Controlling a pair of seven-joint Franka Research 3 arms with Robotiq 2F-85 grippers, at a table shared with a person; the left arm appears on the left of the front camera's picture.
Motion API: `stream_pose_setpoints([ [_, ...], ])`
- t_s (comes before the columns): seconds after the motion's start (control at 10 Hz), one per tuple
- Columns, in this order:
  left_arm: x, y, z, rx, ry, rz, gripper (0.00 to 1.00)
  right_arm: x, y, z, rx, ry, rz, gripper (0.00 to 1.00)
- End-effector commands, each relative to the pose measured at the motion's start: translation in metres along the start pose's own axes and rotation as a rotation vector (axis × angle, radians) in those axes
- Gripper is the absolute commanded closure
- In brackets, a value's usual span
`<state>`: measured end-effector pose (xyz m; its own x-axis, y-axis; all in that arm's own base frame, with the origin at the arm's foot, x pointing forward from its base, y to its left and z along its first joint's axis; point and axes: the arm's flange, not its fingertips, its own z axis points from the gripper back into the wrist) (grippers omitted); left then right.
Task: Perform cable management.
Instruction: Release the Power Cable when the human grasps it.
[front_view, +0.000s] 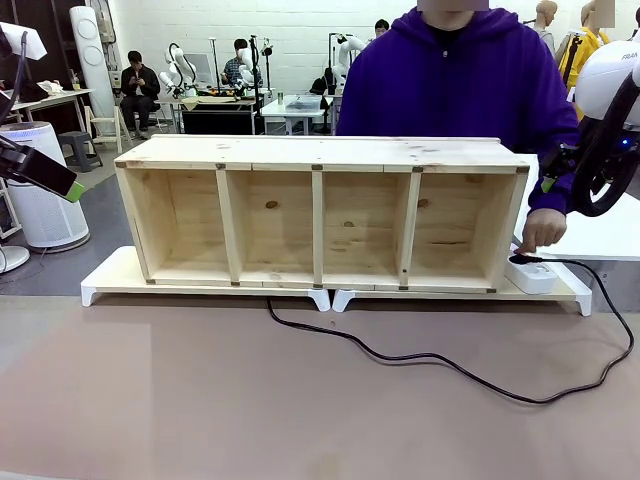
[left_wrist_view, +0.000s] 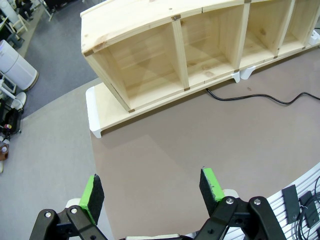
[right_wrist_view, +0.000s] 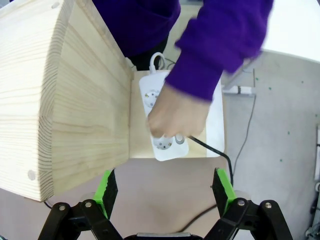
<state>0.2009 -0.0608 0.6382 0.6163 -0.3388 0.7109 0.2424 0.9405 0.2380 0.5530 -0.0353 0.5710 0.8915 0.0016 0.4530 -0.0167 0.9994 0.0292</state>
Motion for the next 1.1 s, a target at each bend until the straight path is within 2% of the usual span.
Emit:
stream_pose_setpoints([
  [0.0, 0.0010, 0.0017, -0.0011, 0.005, -0.012, -0.015, 0.00, -0.0004, -0.0007, -0.0005, 0.000, 0.004, -0.003, 0.02],
  [1.0, 0.0010, 0.0017, -0.0011, 0.005, -0.012, -0.015, 0.00, -0.0004, -0.0007, -0.0005, 0.000, 0.004, -0.003, 0.02],
])
